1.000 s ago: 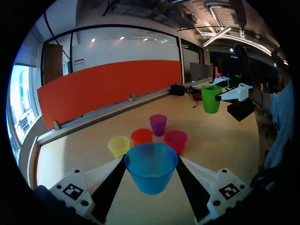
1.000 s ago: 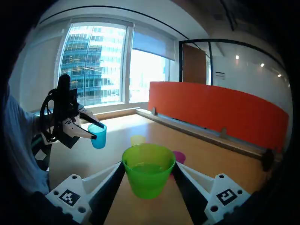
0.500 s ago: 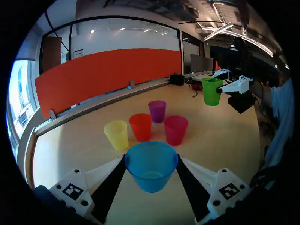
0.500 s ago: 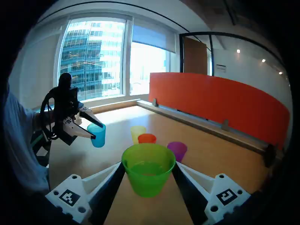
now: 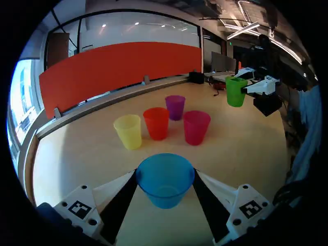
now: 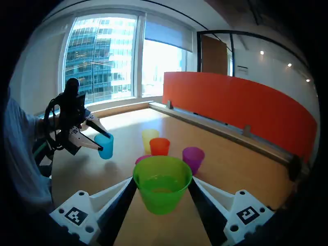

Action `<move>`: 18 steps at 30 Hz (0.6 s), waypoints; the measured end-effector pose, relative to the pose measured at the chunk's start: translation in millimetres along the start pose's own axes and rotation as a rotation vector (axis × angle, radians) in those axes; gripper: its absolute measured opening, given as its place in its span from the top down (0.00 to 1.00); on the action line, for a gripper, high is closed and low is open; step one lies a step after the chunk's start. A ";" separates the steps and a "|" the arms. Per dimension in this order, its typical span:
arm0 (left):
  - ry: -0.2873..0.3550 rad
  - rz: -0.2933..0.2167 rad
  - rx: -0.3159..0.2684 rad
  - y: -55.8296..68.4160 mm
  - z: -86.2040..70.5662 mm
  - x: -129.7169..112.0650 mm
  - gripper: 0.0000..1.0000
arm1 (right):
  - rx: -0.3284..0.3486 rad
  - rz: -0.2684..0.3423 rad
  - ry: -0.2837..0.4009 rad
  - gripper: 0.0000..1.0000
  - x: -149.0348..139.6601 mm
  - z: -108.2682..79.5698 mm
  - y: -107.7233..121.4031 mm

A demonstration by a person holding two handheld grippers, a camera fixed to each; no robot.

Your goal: Pour water

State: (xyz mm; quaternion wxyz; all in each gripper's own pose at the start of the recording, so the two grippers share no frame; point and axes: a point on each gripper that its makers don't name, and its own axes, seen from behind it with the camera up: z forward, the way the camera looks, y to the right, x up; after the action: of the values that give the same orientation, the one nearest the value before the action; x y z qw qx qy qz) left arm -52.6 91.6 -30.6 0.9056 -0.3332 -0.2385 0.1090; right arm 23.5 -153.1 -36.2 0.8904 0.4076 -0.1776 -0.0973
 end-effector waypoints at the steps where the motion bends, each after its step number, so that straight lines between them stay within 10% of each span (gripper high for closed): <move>1: -0.003 -0.001 0.002 -0.7 0.0 -1.9 0.10 | 0.000 0.001 -0.001 0.10 -0.5 0.2 0.5; 18: -0.021 -0.030 0.015 -5.5 -2.2 -22.9 0.10 | -0.010 0.002 -0.025 0.10 -11.3 3.0 2.4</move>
State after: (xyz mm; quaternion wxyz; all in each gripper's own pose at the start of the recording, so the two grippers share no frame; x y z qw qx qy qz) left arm -71.1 78.0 -36.7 0.9071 -0.3216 -0.2521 0.1006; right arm 12.0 -150.0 -35.2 0.8902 0.4017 -0.1887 -0.1023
